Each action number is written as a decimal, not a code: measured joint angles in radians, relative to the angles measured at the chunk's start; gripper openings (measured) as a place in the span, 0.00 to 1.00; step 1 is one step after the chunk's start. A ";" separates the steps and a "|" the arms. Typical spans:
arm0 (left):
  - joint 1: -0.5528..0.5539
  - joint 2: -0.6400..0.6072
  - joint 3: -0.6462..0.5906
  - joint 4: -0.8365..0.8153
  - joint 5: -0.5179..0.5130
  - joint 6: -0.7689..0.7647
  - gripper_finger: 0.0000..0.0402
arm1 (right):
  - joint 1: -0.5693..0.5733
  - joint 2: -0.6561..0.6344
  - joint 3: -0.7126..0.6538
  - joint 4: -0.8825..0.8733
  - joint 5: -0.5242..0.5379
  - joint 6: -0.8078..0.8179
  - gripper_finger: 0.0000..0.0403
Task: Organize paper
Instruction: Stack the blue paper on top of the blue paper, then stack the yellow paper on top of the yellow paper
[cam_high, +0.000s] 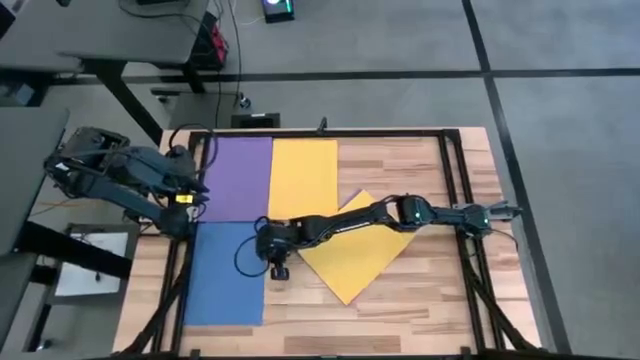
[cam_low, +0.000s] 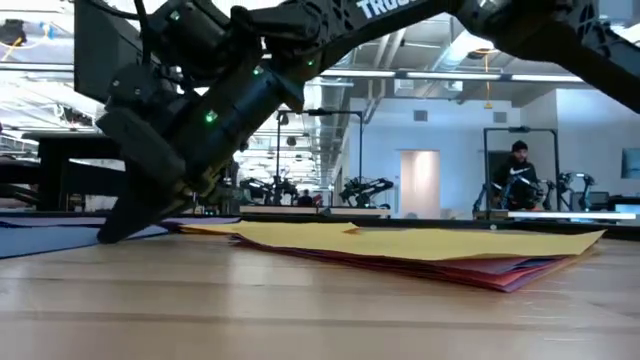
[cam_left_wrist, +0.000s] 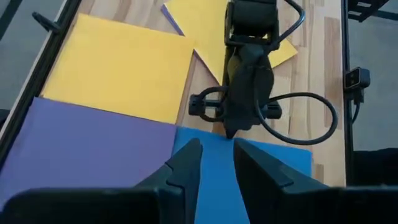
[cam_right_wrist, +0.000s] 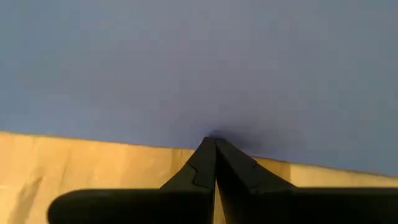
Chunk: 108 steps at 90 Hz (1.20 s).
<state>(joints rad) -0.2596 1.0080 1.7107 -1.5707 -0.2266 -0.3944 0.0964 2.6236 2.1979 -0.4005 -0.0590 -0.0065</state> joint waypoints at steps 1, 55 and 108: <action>0.000 0.000 0.000 0.000 0.000 -0.001 0.20 | -0.001 0.000 0.000 -0.001 0.000 0.004 0.00; 0.000 0.000 0.000 0.000 0.000 -0.011 0.20 | -0.002 0.001 0.141 -0.089 0.009 0.149 0.00; 0.002 0.113 -0.003 0.021 -0.073 -0.122 0.20 | -0.141 -0.382 0.151 -0.826 0.156 0.529 0.20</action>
<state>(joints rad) -0.2572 1.1210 1.7078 -1.5495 -0.3000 -0.5168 -0.0441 2.2412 2.3488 -1.2264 0.0966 0.5224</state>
